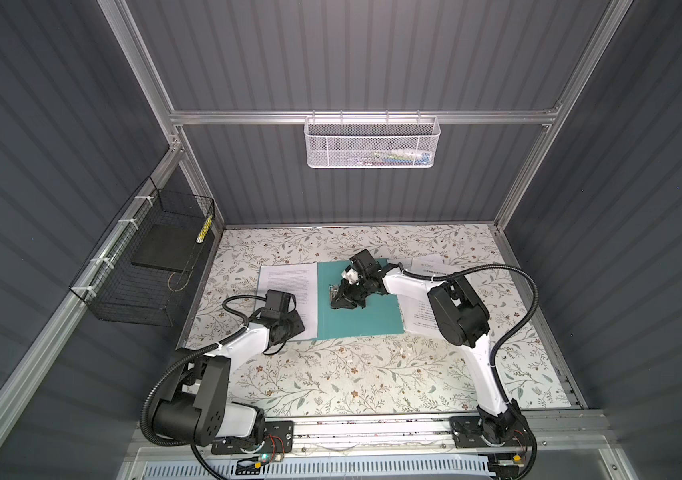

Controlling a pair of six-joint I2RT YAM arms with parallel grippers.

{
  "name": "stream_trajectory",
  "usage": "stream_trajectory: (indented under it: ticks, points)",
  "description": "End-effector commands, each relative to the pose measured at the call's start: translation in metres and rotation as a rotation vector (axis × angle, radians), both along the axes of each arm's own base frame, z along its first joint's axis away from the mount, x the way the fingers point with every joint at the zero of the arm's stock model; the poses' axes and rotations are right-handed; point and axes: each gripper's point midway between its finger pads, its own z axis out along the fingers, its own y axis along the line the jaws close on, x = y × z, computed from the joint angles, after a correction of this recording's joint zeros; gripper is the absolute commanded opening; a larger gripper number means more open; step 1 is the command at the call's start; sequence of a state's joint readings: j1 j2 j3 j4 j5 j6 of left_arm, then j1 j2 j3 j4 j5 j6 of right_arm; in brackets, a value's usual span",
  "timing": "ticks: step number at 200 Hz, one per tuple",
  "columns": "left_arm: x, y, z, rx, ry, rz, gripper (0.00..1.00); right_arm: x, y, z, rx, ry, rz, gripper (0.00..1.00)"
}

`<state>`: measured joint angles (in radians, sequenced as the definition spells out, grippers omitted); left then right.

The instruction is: Put the files into the folder

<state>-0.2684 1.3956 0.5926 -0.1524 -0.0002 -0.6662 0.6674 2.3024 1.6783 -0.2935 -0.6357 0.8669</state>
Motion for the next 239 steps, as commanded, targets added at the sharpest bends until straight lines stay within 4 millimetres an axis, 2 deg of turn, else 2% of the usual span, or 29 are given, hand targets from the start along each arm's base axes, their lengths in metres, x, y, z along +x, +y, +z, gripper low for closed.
stream_trajectory:
  ticks: [1, 168, 239]
  points:
    - [-0.042, 0.013, -0.034, 0.047, 0.188, 0.007, 0.45, 0.001, 0.0, -0.009, -0.024, 0.013, 0.008, 0.17]
    - [-0.041, 0.013, -0.036, 0.049, 0.195, 0.007, 0.45, -0.001, -0.002, -0.027, -0.058, 0.033, 0.021, 0.13]
    - [-0.042, 0.015, -0.039, 0.057, 0.214, 0.015, 0.43, -0.004, -0.008, -0.038, -0.092, 0.047, 0.015, 0.02]
